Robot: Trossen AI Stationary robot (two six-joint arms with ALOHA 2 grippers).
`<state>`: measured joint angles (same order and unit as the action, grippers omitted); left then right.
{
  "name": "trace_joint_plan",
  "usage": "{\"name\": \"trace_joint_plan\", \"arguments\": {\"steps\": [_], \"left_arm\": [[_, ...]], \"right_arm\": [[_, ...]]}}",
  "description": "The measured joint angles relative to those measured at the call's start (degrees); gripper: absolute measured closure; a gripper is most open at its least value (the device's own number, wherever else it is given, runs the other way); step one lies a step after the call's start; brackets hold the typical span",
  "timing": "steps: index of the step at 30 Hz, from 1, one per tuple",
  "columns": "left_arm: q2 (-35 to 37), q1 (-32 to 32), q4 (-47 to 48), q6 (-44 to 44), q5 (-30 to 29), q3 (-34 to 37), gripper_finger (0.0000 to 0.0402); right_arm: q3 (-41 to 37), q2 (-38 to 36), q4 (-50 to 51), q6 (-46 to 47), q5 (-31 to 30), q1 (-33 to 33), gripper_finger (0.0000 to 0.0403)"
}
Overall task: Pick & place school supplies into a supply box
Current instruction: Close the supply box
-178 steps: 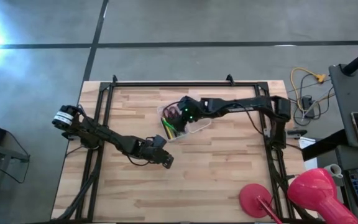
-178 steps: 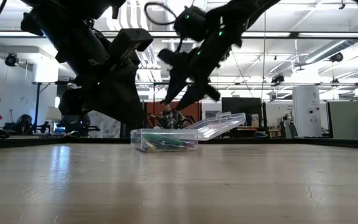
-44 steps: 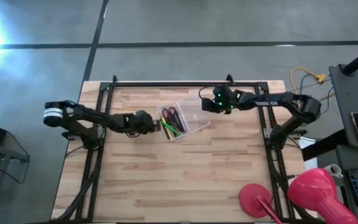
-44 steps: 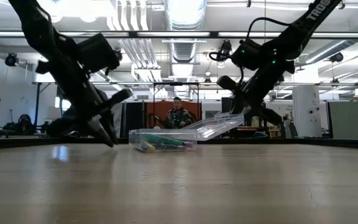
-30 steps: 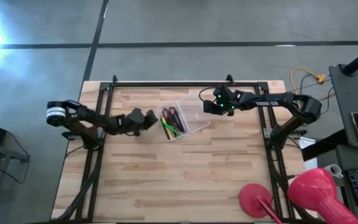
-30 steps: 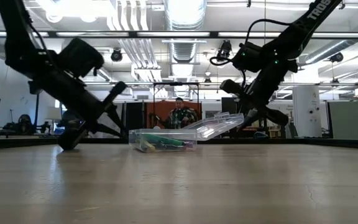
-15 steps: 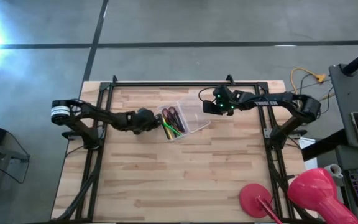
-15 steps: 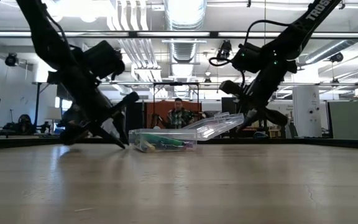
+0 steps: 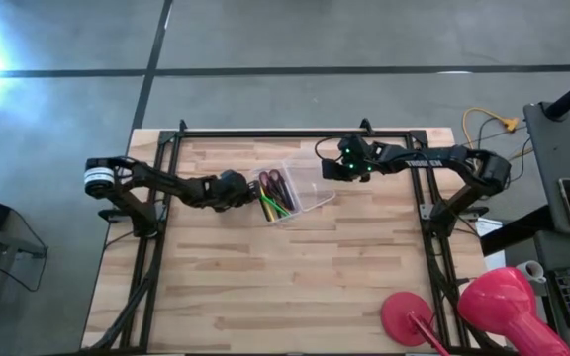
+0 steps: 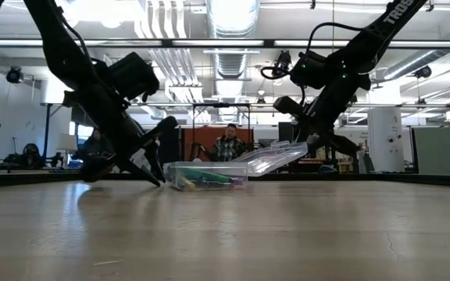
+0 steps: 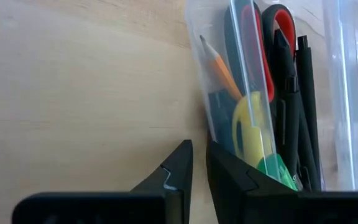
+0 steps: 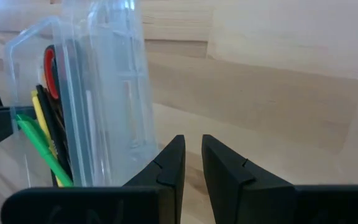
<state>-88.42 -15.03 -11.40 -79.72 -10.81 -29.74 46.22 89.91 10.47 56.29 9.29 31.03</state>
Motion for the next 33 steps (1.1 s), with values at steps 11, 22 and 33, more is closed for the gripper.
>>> {"name": "trace_joint_plan", "arguments": {"steps": [11,22,33], "left_arm": [[-0.42,0.0,-1.25,0.13,0.26,0.05,0.0368],[-0.57,0.0,-2.64,0.14,-0.48,-0.13,0.0368],[-0.57,-0.04,-7.48,0.18,-1.46,-0.15,0.0368]], "right_arm": [[2.11,-0.58,-0.14,-2.02,1.53,-0.34,0.0355],[10.14,-0.26,-0.07,-5.3,4.55,-1.63,0.0355],[14.73,6.44,0.04,-5.32,4.31,-8.38,0.0355]]}}
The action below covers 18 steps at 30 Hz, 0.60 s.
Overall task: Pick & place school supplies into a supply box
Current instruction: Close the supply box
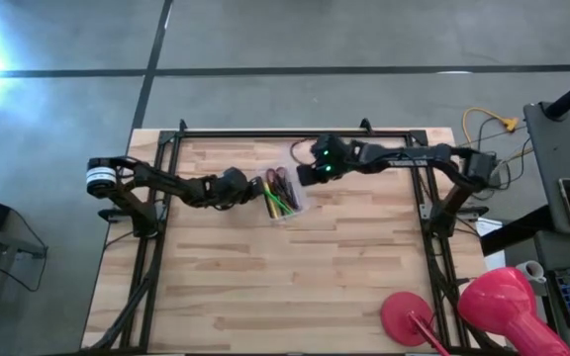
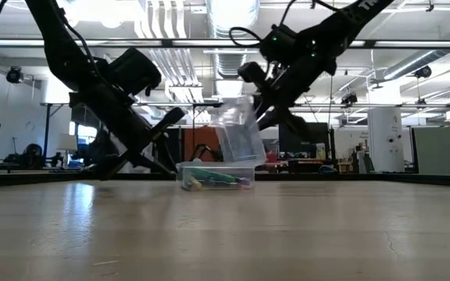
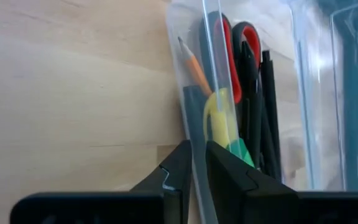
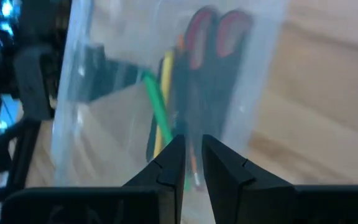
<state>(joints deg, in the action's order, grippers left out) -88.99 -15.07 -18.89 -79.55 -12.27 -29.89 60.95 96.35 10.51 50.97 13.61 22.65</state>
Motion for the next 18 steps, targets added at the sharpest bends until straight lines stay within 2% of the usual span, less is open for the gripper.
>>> {"name": "trace_joint_plan", "arguments": {"steps": [9,18], "left_arm": [[0.22,0.41,-0.51,0.0,0.02,0.0,0.0368],[5.4,0.5,0.46,0.04,-1.23,4.07,0.0368]], "right_arm": [[7.98,9.78,0.0,0.03,0.0,-6.26,0.0355],[10.84,14.2,-0.35,0.27,0.07,-7.17,0.0355]]}}
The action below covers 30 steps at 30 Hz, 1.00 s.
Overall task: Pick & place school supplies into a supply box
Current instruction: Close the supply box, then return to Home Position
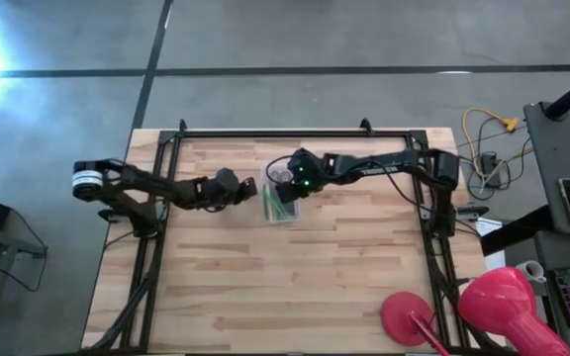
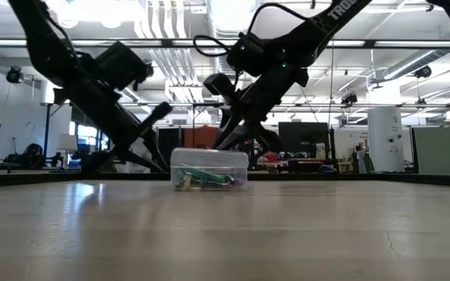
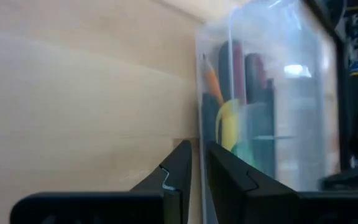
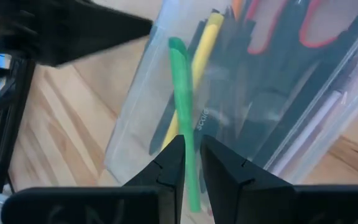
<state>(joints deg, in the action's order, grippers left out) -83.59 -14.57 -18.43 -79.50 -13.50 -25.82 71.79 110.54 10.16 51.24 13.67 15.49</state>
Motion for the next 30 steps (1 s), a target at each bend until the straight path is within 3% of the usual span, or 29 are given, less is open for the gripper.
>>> {"name": "trace_joint_plan", "arguments": {"steps": [6,10,14,22,25,30], "left_arm": [[7.62,-0.03,-1.25,2.42,-2.01,2.21,0.0368],[8.27,-0.17,-0.05,5.54,-1.96,1.24,0.0368],[3.47,-0.2,-0.04,5.06,-1.59,0.07,0.0368],[-9.97,-0.31,-9.33,4.48,0.3,-4.9,0.0368],[-13.56,-0.34,-9.76,4.65,4.12,-6.63,0.0368],[-15.16,0.12,-9.19,6.15,6.29,-6.91,0.0368]], "right_arm": [[-0.39,1.81,-0.6,0.66,0.17,0.02,0.0356],[-0.4,2.34,-0.8,0.84,0.22,0.04,0.0356],[-0.48,2.22,-0.73,0.84,0.16,0.13,0.0356],[-0.15,2.14,0.69,1.26,0.48,-0.17,0.0356],[-0.17,2.14,1.24,1.33,0.68,-0.33,0.0356],[-0.12,2.03,1.98,1.07,0.94,-0.31,0.0356]]}}
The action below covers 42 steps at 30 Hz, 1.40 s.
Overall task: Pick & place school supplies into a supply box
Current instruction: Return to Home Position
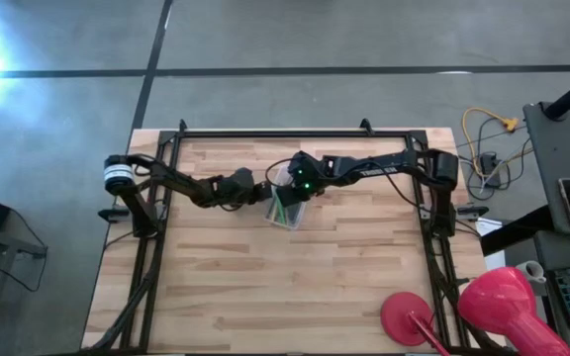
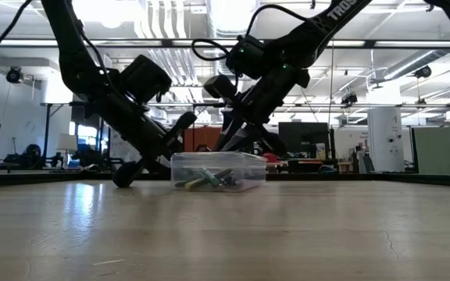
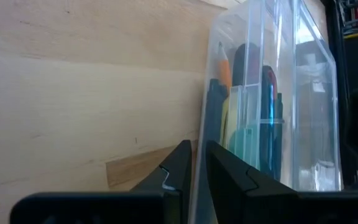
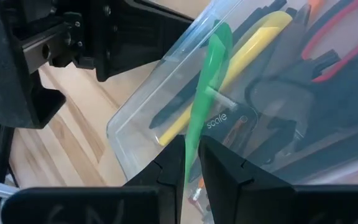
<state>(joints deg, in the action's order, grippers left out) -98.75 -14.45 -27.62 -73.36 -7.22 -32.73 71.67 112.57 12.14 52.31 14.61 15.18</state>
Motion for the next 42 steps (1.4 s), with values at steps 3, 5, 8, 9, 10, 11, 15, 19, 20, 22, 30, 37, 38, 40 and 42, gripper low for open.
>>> {"name": "trace_joint_plan", "arguments": {"steps": [3,5,8,9,10,11,15,19,20,22,30,37,38,40,42], "left_arm": [[2.1,0.04,1.15,1.33,0.92,1.28,0.0368],[4.67,0.17,3.4,1.61,1.49,2.94,0.0368],[9.57,0.19,5.38,1.35,1.51,6.34,0.0368],[11.7,0.22,6.16,1.82,1.17,7.27,0.0368],[14.16,0.4,6.04,2.55,0.92,8.26,0.0368],[16.9,0.53,5.56,3.4,0.75,9.07,0.0368],[29.35,1.1,5.16,5.3,0.67,12.2,0.0368],[43.35,3.22,4.33,12.52,-0.22,13.47,0.0368],[46.62,4.59,4.1,17.18,-0.11,13.32,0.0368],[52.57,8.16,4.29,26.84,-0.04,12.72,0.0368],[64.07,24.55,6.46,45.3,-2.23,10.31,0.0368],[64.25,26.44,7.52,47.27,-5.28,11.49,0.0368],[64.48,26.44,7.1,48.46,-5.28,11.44,0.0368],[65.92,26.44,7.11,50.86,-5.27,11.62,0.0368],[67.64,26.44,7.2,52.2,-5.25,12.32,0.0368]], "right_arm": [[-0.2,-1.37,0.66,-1.26,-0.84,-0.02,0.0356],[-0.42,-3.21,1.52,-2.75,-3.5,-0.09,0.0355],[-0.53,-7.55,2.08,-6.62,-8.67,0.18,0.0355],[-0.49,-9.38,1.81,-9.1,-10.27,0.22,0.0355],[-0.34,-11.48,1.47,-12.04,-11.29,0.24,0.0355],[-0.34,-13.41,1.38,-15.22,-11.87,0.22,0.0355],[-0.66,-21.49,3.88,-27.44,-11.75,-0.47,0.0355],[-0.48,-32.01,9.48,-43.69,-11.45,-1.28,0.0355],[-0.4,-34.61,12.45,-46.81,-11.43,-1.43,0.0355],[-0.53,-39.16,19.18,-46.82,-11.73,-1.81,0.0355],[-13.31,-59.09,24.08,-40.47,1.83,-7.06,0.0355],[-37.24,-77.2,-6.47,-33.13,2.19,-8.2,0.0355],[-39.5,-79.11,-8.02,-32.61,2.58,-8.24,0.0355],[-43.3,-82.87,-8.38,-31.48,1.87,-8.18,0.0355],[-46.59,-86.14,-8.53,-28.98,0.05,-8.13,0.0355]]}}
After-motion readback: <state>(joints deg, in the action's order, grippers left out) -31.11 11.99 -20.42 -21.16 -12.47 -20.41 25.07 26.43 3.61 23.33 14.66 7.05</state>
